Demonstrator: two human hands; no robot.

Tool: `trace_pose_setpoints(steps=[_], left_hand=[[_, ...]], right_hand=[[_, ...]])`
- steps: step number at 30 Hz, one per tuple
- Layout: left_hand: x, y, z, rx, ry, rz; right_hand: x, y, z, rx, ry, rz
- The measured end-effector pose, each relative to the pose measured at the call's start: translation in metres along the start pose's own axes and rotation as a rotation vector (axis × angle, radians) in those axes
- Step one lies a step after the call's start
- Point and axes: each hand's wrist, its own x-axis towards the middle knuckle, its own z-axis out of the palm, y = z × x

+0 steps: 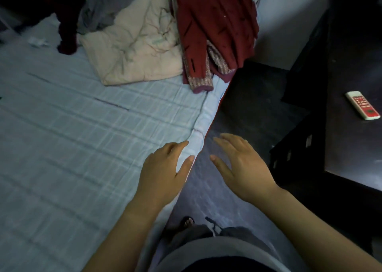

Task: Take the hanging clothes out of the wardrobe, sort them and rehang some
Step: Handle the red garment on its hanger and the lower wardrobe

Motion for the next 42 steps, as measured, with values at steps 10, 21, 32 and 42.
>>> trace_pose_setpoints(steps=[10, 21, 32, 42], left_hand=[[0.276, 0.071, 0.052, 0.027, -0.205, 0.298], [0.546, 0.126, 0.051, -0.02, -0.011, 0.213], [0.827, 0.031, -0.028, 0.068, 0.19, -0.019], [0.976, -0.07, -0.066, 0.075, 0.309, -0.553]], right_hand=[[0.152, 0.148, -0.071, 0.017, 0.177, 0.305], [0.422, 0.284, -0.173, -0.005, 0.13, 0.107], [0.733, 0.312, -0.212, -0.08, 0.037, -0.204], [0.967, 0.317, -0.214, -0.103, -0.037, -0.388]])
